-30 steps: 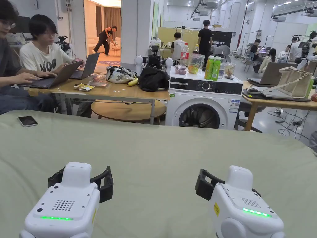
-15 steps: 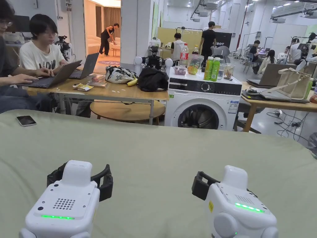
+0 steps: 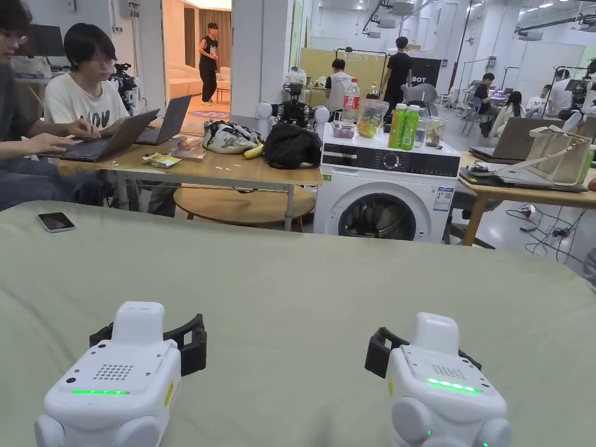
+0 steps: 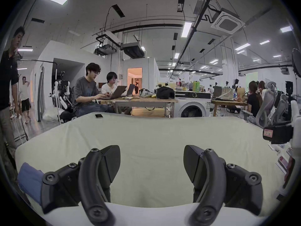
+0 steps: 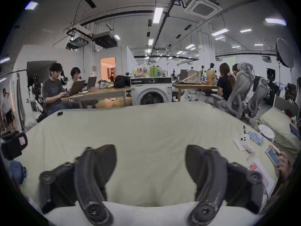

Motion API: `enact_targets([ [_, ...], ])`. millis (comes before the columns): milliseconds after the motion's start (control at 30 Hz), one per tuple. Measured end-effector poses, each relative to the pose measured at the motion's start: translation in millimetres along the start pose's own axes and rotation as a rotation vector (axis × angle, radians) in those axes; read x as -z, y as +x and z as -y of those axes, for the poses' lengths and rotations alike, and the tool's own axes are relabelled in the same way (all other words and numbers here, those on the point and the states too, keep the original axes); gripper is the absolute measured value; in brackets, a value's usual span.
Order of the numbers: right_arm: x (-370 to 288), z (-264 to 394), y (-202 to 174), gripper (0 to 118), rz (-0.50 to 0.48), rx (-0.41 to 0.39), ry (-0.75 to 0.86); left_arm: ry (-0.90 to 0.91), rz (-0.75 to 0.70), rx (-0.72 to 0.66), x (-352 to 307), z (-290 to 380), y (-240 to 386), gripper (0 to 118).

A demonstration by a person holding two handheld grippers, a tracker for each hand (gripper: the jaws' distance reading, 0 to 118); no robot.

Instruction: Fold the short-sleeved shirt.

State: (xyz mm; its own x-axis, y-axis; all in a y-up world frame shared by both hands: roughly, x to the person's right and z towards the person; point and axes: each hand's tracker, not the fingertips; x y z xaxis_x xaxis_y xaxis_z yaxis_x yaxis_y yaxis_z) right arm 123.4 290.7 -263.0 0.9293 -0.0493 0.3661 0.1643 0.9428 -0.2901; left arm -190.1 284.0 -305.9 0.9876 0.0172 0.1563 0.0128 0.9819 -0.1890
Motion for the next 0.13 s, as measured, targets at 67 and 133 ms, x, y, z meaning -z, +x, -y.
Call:
enact_targets([
  [67,3.5,-0.3,1.0,69,-0.023,0.015,-0.045,-0.004,0.0,0.002,-0.3,0.9,-0.3,81],
  [133,6.1,-1.5,1.9,69,-0.018,0.052,-0.083,-0.002,0.005,-0.002,-0.7,1.7,-1.1,81],
])
